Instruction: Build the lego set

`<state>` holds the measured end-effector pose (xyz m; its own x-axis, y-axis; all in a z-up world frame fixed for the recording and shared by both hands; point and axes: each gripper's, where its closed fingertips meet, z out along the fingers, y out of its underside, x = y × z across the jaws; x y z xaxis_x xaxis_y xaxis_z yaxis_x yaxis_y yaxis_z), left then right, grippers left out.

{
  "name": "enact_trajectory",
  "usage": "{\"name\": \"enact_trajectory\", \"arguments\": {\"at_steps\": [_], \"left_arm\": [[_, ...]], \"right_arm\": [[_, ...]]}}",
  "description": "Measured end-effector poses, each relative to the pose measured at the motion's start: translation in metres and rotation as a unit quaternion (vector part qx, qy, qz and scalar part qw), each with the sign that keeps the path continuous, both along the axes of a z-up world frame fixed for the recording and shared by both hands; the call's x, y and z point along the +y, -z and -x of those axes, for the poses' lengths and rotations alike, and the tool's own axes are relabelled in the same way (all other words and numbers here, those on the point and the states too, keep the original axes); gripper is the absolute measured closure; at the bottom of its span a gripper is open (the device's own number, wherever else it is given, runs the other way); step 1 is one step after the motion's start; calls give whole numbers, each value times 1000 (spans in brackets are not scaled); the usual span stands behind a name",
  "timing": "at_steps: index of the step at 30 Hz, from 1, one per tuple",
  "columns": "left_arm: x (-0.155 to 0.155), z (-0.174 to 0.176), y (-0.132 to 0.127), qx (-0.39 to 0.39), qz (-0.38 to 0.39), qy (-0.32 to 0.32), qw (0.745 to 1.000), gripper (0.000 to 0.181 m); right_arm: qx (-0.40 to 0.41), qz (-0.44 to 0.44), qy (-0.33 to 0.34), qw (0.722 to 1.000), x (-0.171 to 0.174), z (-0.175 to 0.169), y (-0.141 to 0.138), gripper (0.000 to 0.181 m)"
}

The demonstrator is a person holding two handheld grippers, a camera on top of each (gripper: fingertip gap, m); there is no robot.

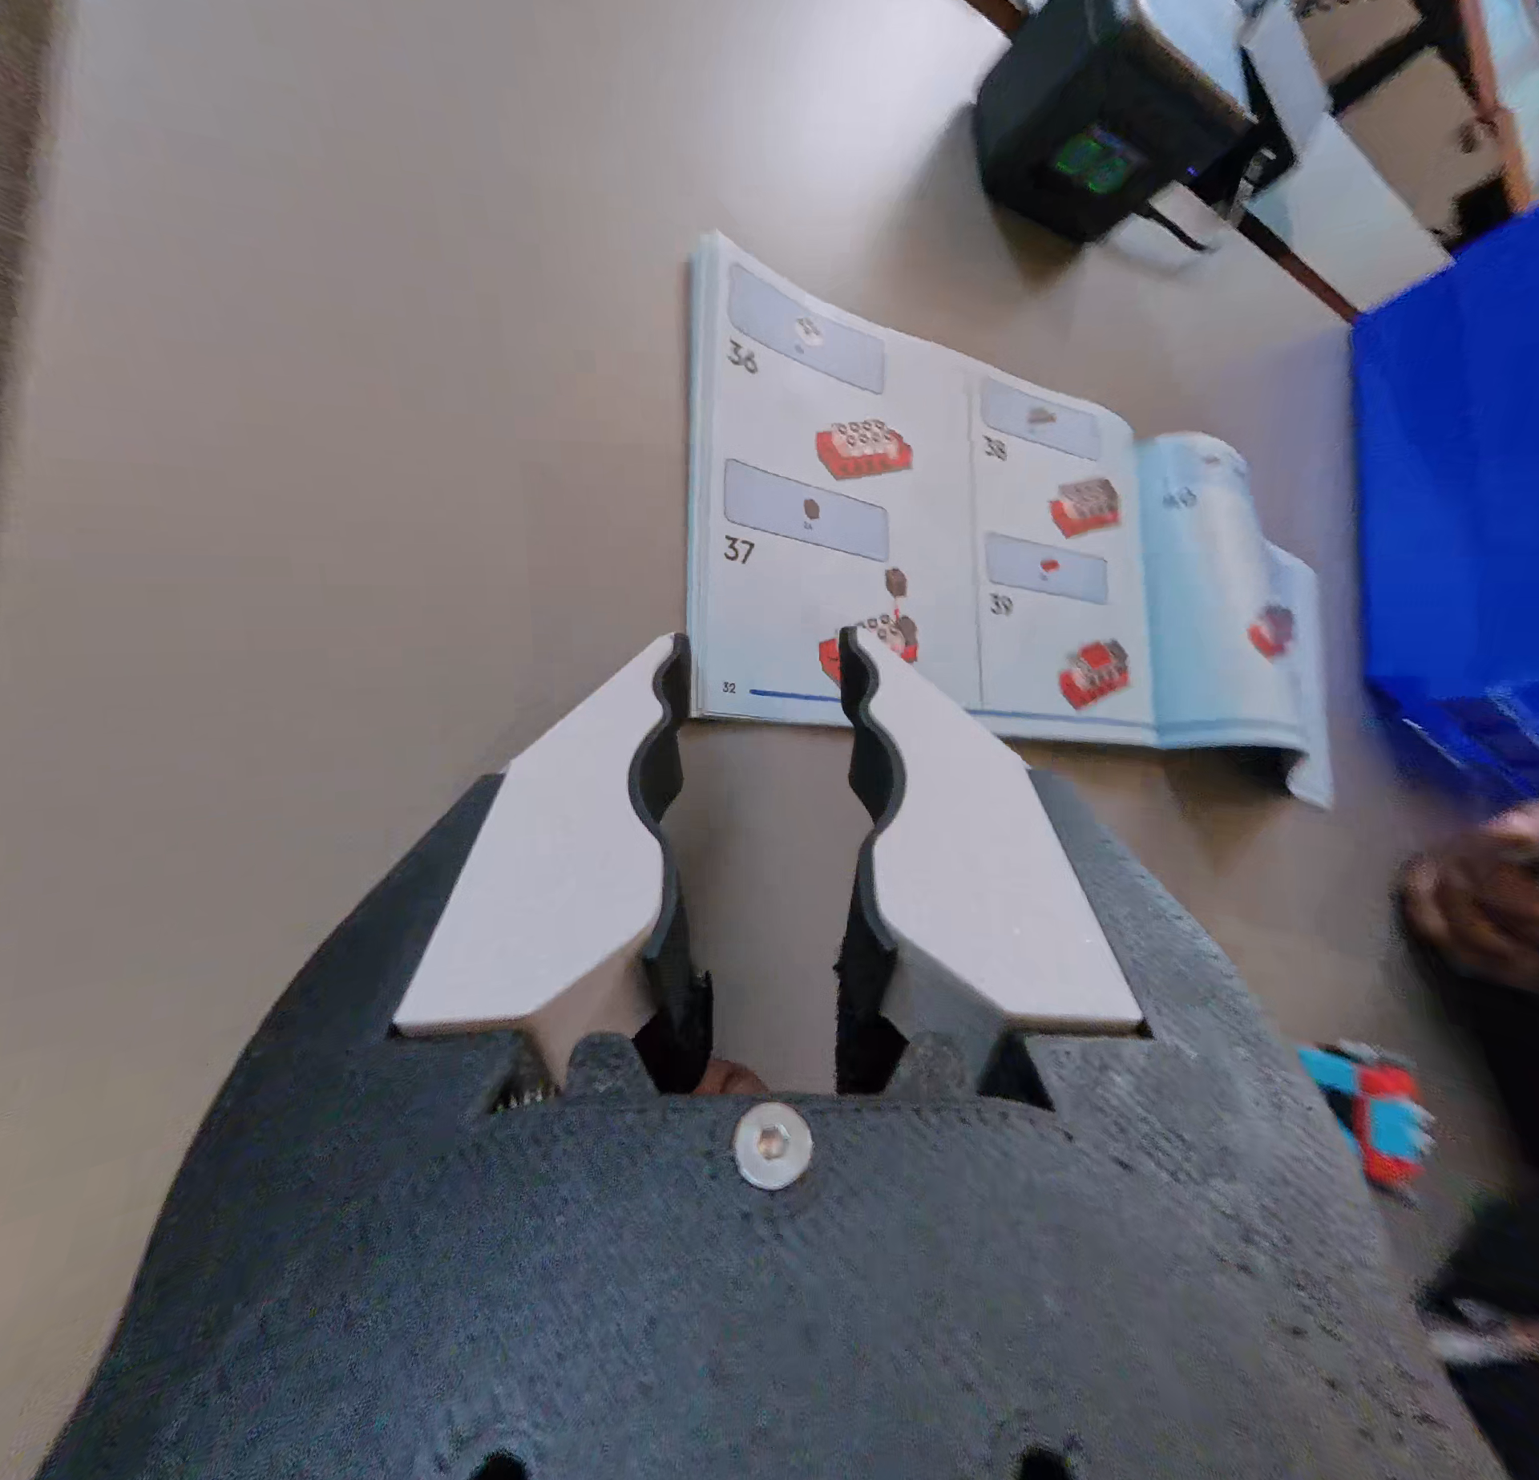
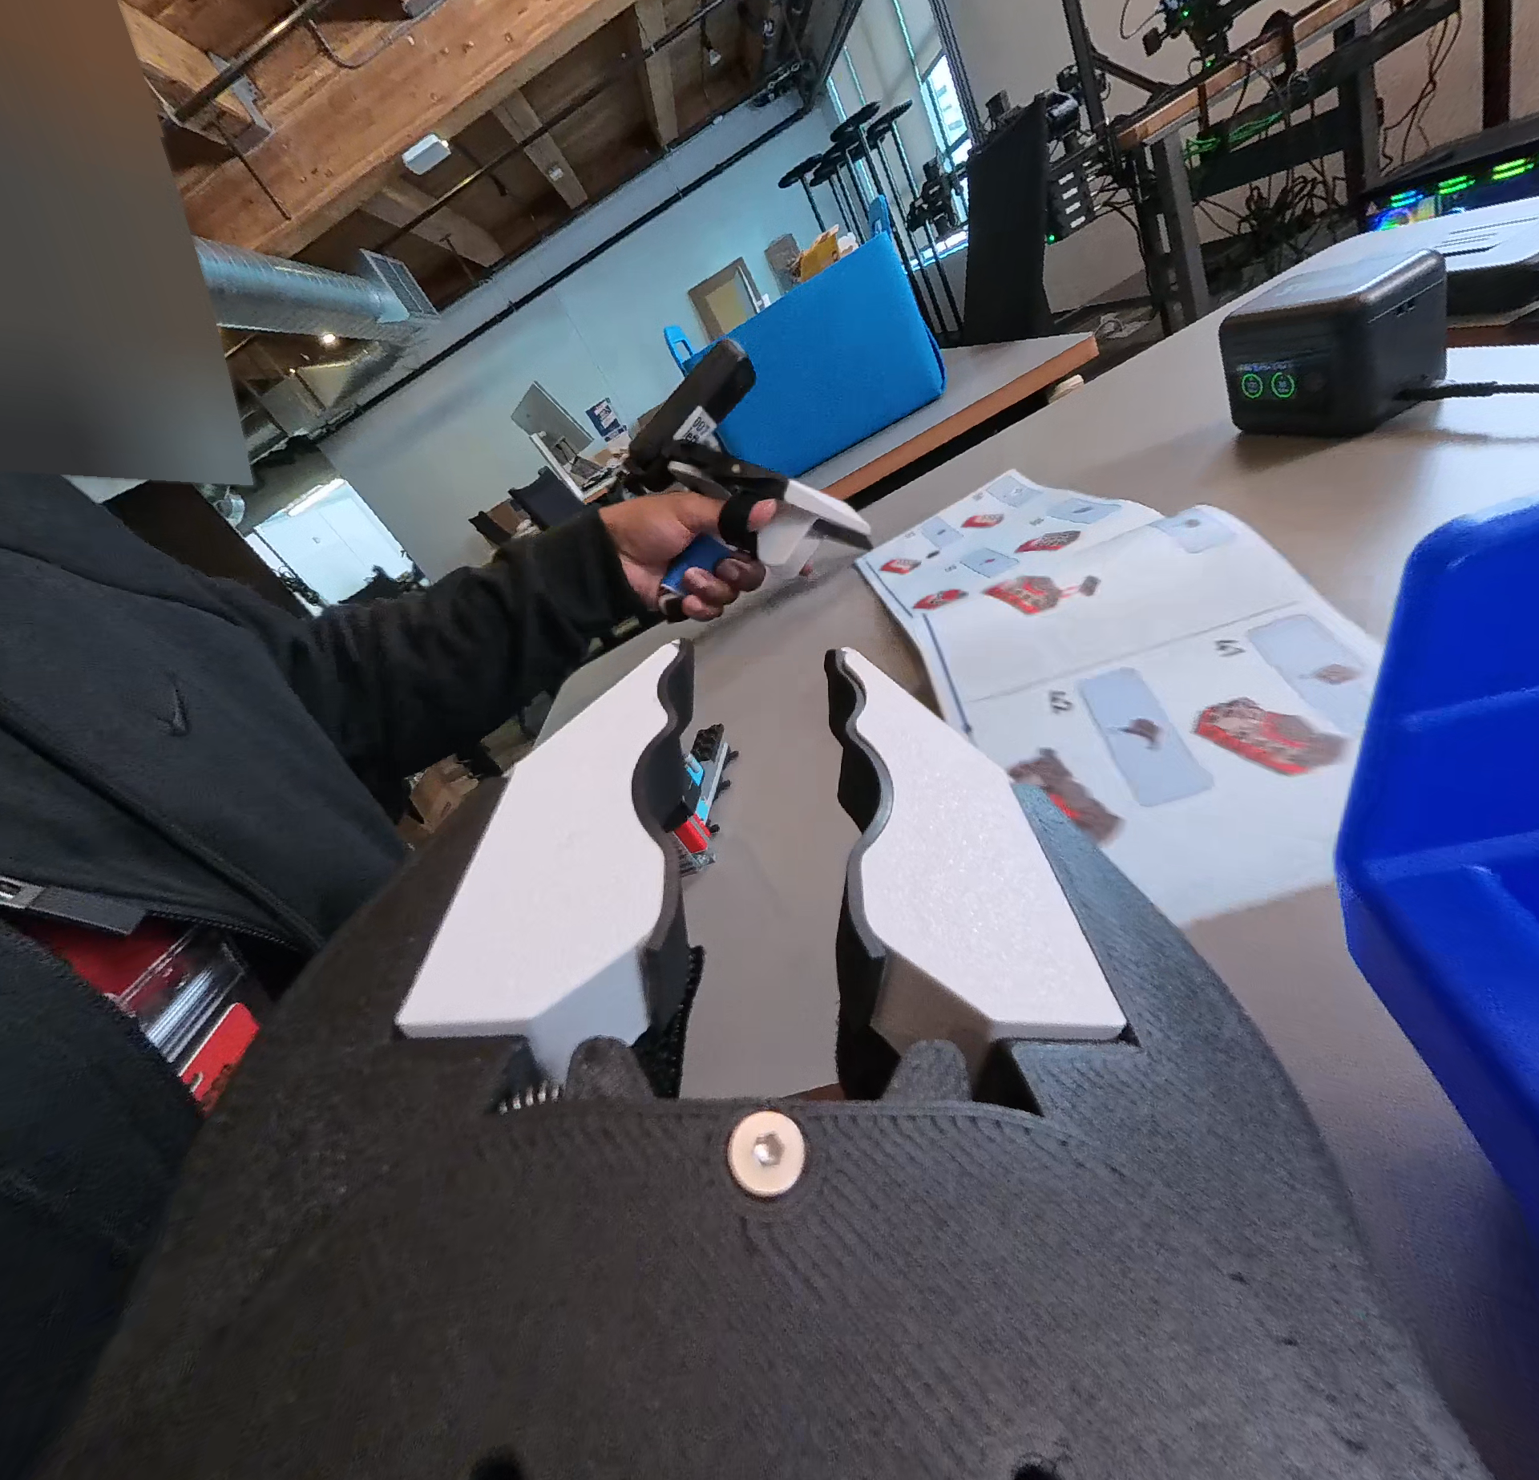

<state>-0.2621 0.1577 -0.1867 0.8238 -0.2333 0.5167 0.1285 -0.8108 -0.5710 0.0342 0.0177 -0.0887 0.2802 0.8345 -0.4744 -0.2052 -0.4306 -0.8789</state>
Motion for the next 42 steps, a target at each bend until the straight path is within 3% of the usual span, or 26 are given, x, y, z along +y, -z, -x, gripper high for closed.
{"name": "enact_trajectory", "arguments": {"at_steps": [3, 7, 11, 17, 24, 29, 42], "left_arm": [[-14, 1, -8, -2, -7, 1, 1000, 135], [-39, 10, -42, -30, -89, -24, 995, 130], [-81, -7, -65, -55, -196, -33, 979, 122], [-119, -36, -56, -25, -252, -61, 966, 107], [-112, -56, -87, 53, -331, -37, 941, 104], [-101, -50, -67, 93, -330, -66, 937, 106], [-96, -42, -63, 93, -311, -89, 941, 108]], "right_arm": [[1, -1, -1, 1000, 0, 0, 0, 150], [0, 0, 0, 1000, 0, 0, 0, 150], [-4, 4, -1, 1000, 1, 1, 2, 150], [-5, -3, 2, 1000, 0, 1, 1, 150], [11, -22, 17, 1000, -4, -5, -5, 150], [23, -41, 27, 999, -12, -9, -11, 150], [30, -38, 27, 998, -15, -12, -11, 150]]}}
